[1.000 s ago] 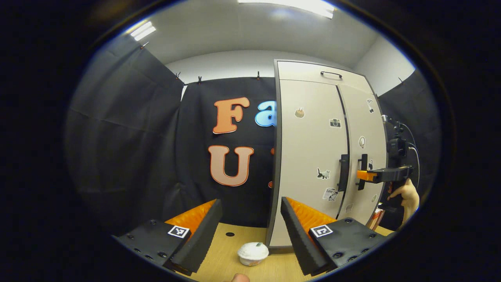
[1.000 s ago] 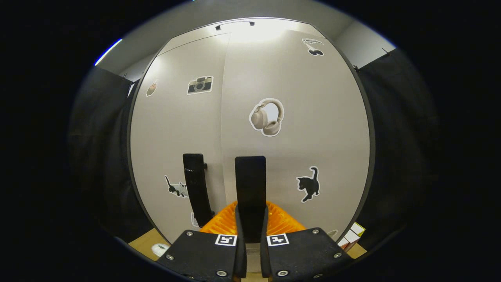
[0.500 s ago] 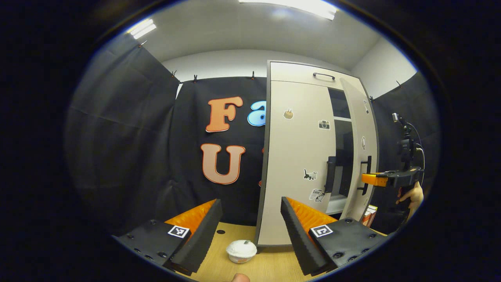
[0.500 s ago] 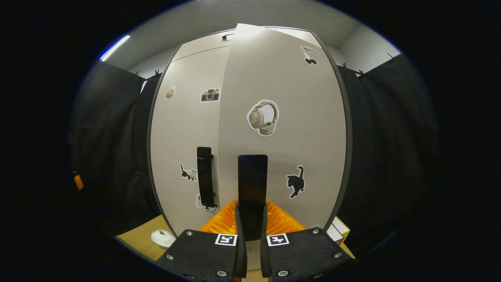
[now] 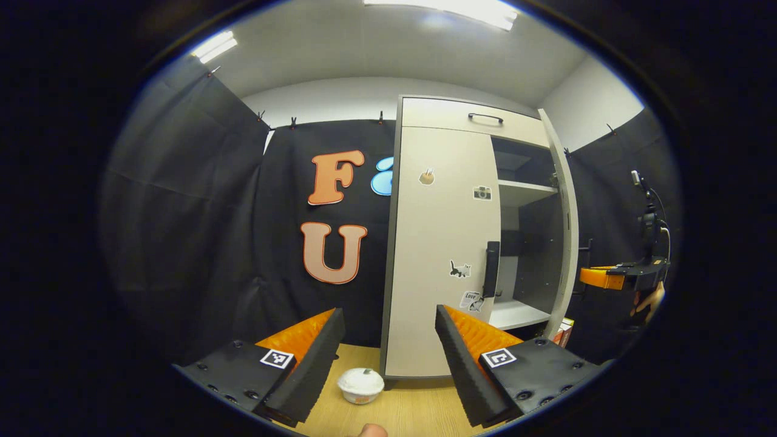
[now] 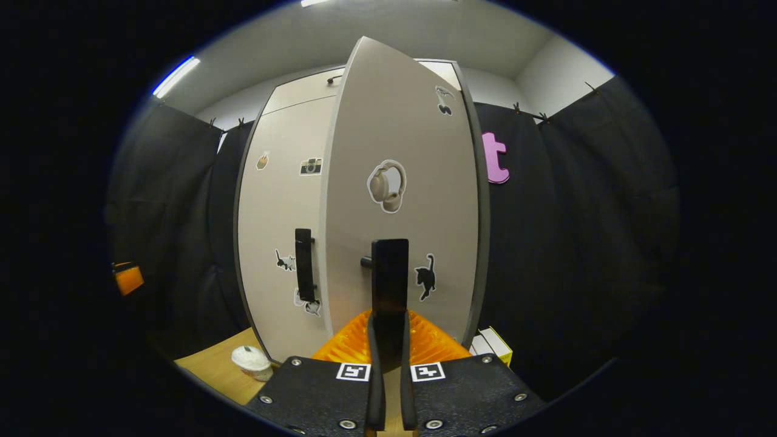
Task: Open the right door of the double-door shoe cabinet with the right hand, and open the left door with the left hand.
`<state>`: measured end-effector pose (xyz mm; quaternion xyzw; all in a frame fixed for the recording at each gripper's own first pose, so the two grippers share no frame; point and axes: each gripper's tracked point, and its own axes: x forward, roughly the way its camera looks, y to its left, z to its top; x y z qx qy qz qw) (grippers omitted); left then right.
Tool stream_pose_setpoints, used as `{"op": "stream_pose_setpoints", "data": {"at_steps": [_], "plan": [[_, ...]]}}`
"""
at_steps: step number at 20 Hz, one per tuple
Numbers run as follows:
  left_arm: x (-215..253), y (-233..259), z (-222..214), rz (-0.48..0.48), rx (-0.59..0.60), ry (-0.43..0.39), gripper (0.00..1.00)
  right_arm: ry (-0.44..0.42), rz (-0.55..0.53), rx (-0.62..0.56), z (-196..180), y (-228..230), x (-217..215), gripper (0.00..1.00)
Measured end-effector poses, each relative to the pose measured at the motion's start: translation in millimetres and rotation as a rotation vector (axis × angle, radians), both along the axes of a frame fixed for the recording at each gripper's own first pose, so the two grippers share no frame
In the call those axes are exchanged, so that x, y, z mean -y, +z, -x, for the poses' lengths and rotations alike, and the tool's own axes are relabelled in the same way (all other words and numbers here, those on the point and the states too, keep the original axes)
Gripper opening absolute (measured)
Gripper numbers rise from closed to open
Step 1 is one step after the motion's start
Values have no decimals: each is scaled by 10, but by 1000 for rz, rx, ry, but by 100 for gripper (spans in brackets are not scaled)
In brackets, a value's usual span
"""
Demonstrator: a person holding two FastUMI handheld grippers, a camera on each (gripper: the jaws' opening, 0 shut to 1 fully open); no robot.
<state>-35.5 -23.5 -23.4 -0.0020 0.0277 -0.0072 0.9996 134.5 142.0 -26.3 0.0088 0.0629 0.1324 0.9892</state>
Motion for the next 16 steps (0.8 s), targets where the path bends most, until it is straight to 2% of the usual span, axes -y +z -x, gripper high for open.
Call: {"op": "stream_pose_setpoints", "data": {"at_steps": [3,6,14,16], "plan": [[135,52,36,4,2,-18,97,-70,30,11,-1,14,192,8],[268,57,69,-7,-1,-40,97,-131,48,21,42,42,392,1],[566,117,29,-37,13,-65,95,-163,23,29,33,45,604,0],[680,120,-14,-32,16,-79,98,-176,10,36,26,54,657,0]]}}
